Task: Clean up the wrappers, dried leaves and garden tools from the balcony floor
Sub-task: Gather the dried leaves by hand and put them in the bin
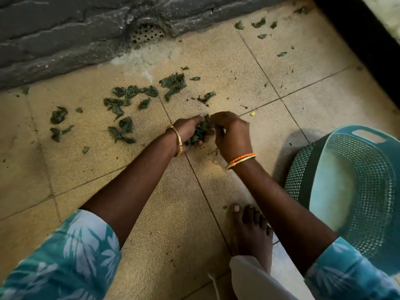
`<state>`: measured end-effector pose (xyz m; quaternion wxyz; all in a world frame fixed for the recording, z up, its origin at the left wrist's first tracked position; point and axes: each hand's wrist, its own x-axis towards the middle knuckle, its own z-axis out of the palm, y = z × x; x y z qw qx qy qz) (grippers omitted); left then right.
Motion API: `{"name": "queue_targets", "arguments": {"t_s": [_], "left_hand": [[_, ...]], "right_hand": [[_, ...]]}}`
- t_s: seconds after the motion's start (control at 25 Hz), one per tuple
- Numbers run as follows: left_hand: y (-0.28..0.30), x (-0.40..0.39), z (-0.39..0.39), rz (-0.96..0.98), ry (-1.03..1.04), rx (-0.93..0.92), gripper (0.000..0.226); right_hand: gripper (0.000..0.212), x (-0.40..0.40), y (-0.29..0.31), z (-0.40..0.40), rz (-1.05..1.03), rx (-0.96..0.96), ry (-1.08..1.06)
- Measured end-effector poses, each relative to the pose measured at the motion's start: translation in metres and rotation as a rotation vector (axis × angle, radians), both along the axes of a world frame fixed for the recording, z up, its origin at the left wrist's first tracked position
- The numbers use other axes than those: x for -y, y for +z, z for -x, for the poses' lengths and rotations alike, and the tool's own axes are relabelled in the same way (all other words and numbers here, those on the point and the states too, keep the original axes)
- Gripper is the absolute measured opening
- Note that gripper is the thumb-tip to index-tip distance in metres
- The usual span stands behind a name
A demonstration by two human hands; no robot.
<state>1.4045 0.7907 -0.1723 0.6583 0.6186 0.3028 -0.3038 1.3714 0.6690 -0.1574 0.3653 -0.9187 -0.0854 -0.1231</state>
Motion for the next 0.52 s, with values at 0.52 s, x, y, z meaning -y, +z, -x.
{"name": "queue_targets", "arguments": {"t_s": [0.52], "left_hand": [[0.003, -0.011, 0.012, -0.068, 0.061, -0.002, 0.031]], "right_hand": [[0.046, 0.051, -0.023, -0.027, -0.086, -0.382, -0.344]]}}
